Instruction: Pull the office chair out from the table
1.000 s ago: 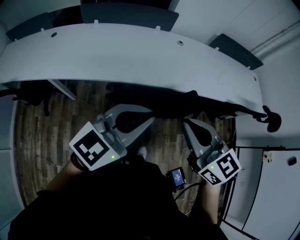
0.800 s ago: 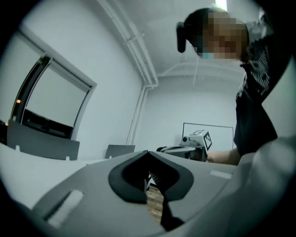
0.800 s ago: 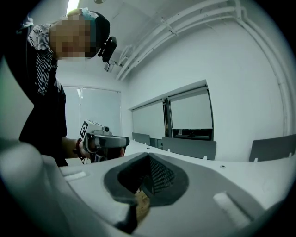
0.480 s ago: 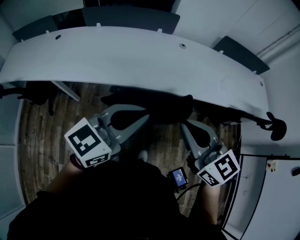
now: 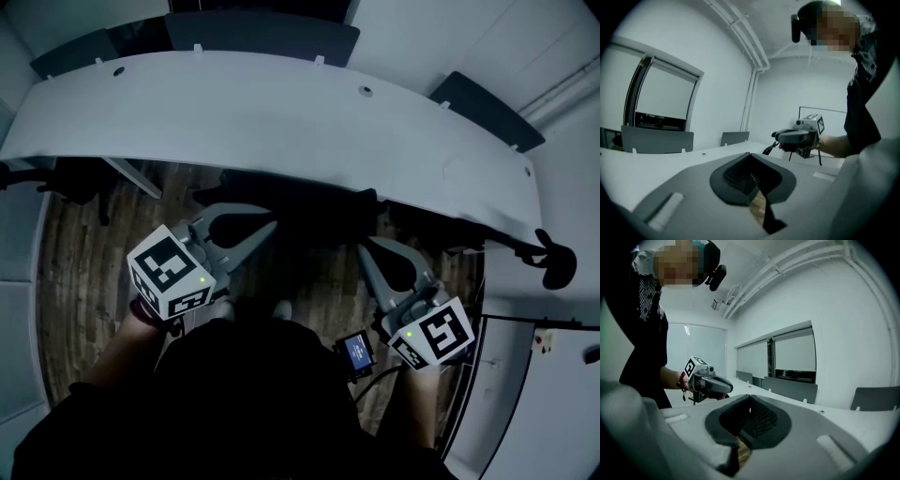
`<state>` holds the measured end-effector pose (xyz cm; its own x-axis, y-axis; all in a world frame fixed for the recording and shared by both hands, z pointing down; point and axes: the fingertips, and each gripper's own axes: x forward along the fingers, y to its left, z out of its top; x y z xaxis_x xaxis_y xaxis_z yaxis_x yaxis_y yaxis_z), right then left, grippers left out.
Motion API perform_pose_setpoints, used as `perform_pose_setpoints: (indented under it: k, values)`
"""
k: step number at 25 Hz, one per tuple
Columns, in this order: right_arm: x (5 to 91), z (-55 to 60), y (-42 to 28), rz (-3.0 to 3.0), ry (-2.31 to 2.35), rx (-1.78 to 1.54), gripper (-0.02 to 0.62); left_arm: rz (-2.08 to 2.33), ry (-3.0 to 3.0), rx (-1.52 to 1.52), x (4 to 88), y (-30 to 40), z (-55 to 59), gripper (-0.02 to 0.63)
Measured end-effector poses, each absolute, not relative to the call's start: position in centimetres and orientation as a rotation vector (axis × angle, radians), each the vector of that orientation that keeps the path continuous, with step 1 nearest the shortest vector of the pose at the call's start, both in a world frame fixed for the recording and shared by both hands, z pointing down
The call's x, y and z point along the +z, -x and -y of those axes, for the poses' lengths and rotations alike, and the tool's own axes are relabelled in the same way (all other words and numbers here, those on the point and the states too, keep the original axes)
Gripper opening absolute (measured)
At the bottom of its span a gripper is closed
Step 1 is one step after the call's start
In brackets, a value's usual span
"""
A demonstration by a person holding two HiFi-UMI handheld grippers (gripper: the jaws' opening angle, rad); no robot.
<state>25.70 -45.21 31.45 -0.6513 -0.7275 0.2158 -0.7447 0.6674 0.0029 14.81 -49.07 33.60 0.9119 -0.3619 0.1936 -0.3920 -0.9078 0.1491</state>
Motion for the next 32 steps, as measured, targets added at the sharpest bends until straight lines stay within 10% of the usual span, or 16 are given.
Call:
perform_pose_setpoints:
  k: [15,32]
  values:
    - [40.0,45.7,-26.4,2.259,-0.771,-0.222,0.198,0.531,-3.246,1.455,42.6,-18.4,47.7,0.238]
    - [47.3,49.1,-26.5,2.05,-0.559,-0.38,0.288,0.467,-3.127,1.864,49.0,-20.2,50.6,0.396]
